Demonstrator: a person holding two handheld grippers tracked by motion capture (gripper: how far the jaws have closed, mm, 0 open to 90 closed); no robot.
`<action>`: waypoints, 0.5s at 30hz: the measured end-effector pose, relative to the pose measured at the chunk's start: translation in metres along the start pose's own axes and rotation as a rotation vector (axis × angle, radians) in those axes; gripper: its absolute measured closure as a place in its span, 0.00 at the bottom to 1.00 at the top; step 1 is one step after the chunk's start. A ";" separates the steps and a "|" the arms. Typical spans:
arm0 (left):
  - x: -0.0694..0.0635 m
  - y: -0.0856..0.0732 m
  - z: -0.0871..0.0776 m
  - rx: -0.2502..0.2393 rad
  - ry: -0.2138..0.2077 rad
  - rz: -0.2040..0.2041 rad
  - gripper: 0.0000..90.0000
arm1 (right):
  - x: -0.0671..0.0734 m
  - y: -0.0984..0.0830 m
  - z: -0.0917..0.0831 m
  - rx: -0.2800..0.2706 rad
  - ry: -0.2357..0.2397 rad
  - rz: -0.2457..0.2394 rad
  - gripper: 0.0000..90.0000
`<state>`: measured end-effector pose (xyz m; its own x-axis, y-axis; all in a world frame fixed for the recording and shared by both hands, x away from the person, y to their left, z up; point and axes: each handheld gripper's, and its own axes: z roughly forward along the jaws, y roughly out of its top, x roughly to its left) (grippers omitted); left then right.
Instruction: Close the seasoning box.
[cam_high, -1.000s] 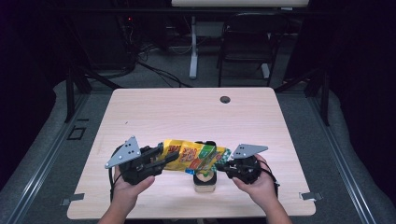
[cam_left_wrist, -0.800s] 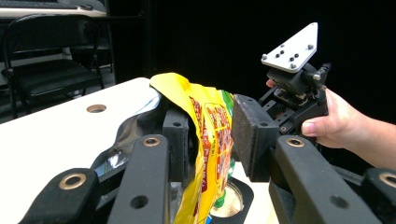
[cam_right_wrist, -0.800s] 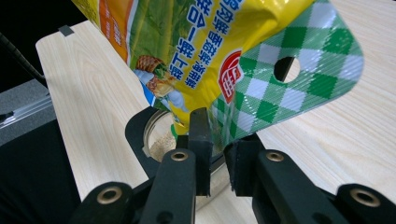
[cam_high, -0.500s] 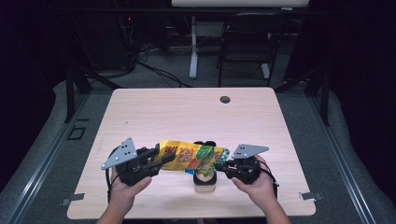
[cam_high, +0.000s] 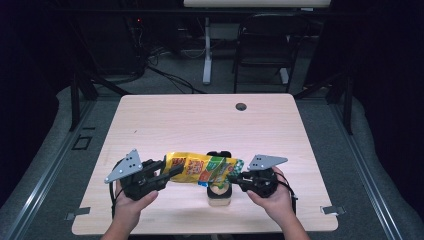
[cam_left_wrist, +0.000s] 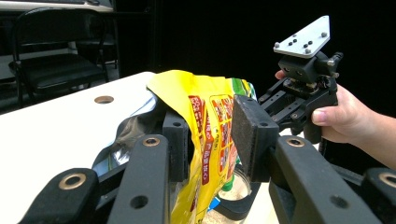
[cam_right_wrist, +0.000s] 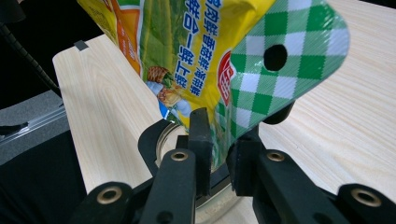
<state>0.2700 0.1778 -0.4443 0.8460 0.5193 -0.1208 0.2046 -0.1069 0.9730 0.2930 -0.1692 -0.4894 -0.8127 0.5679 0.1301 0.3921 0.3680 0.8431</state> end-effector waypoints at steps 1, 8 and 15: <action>0.000 0.000 0.000 0.001 0.000 -0.001 0.76 | 0.000 0.000 0.000 0.000 0.001 -0.001 0.91; 0.001 -0.001 -0.001 0.005 -0.001 -0.001 0.76 | 0.000 0.000 0.001 0.001 0.008 -0.004 0.91; 0.003 -0.002 -0.001 0.013 0.000 -0.003 0.76 | 0.001 -0.001 0.002 -0.007 0.018 0.002 0.91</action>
<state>0.2713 0.1803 -0.4464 0.8452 0.5199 -0.1237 0.2135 -0.1162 0.9700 0.2928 -0.1673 -0.4913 -0.8194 0.5556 0.1409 0.3908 0.3618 0.8464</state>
